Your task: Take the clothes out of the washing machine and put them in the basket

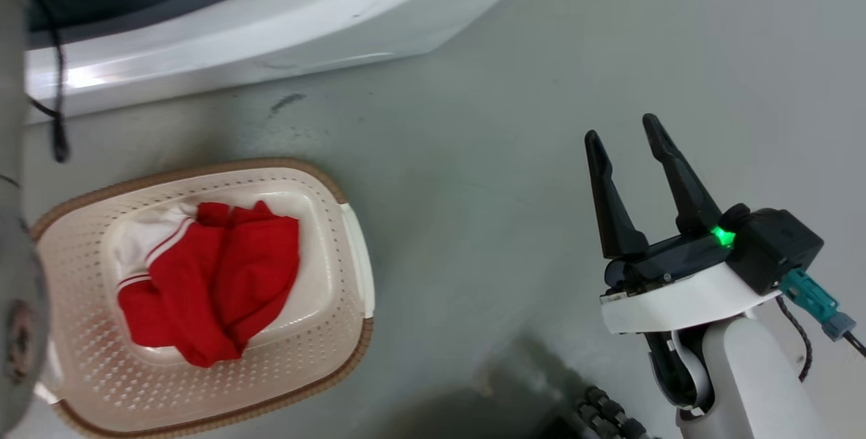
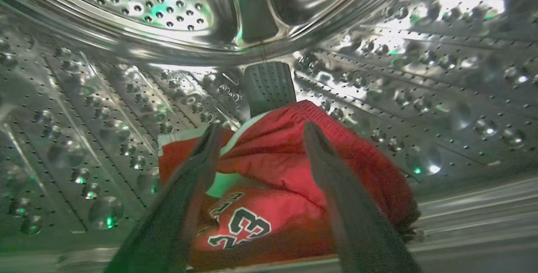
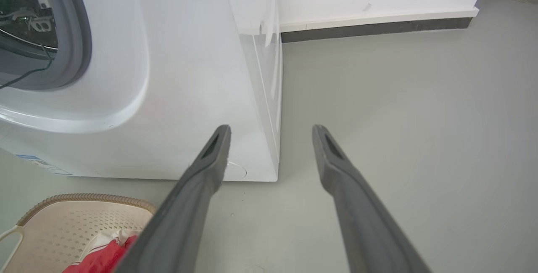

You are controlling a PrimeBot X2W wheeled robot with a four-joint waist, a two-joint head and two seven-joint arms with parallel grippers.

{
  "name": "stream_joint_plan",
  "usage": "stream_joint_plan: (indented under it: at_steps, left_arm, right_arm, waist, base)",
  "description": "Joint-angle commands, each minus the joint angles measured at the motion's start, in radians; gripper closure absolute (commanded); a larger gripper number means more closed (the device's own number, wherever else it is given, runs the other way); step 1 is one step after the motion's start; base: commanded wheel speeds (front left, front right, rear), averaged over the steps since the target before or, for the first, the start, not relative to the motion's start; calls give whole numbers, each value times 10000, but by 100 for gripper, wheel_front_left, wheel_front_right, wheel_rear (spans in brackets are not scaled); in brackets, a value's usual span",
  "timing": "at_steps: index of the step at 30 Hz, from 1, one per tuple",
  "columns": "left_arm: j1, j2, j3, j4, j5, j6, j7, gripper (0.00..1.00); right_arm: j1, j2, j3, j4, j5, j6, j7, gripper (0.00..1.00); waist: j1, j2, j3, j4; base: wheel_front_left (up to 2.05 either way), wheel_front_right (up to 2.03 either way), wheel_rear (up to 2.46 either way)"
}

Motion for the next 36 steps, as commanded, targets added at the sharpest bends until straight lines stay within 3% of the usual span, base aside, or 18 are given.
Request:
stream_joint_plan:
  at_steps: [1, 8, 22, 23, 30, 36]
  left_arm:
    - [-408, 259, -59, 180, 75, -60, 369, 0]
    - [-1327, 820, -412, 713, 324, -177, 1851, 0]
    - [-1706, 1086, -574, 1389, 216, 121, 4261, 0]
    - [-1677, 1088, -540, 1391, 137, 162, 4444, 100]
    - [-1535, 1234, -670, 810, 205, 516, 3808, 100]
    - [-962, 1262, -697, 5, 157, 801, 2266, 100]
  right_arm:
    - [-175, 22, 113, 55, 130, -7, -79, 0]
    - [-203, 22, 412, 166, 395, -5, -147, 0]
    - [-114, 21, 797, 5, 720, -7, -157, 0]
    - [-129, 21, 842, 25, 752, -7, -156, 0]
    - [-137, 21, 846, 78, 842, -7, -144, 0]
    - [-144, 19, 699, 101, 844, -7, -142, 0]
  waist:
    - [-2, 0, 435, -460]
    - [-2, 0, 859, -877]
    - [-2, 0, 1082, -1156]
    - [-2, 0, 1057, -1199]
    - [-2, 0, 943, -1332]
    - [-2, 0, 678, -1298]
  base:
    - [0, 0, 0]
    - [0, 0, 0]
    - [0, 0, 0]
    - [0, 0, 0]
    - [0, 0, 0]
    - [0, 0, 0]
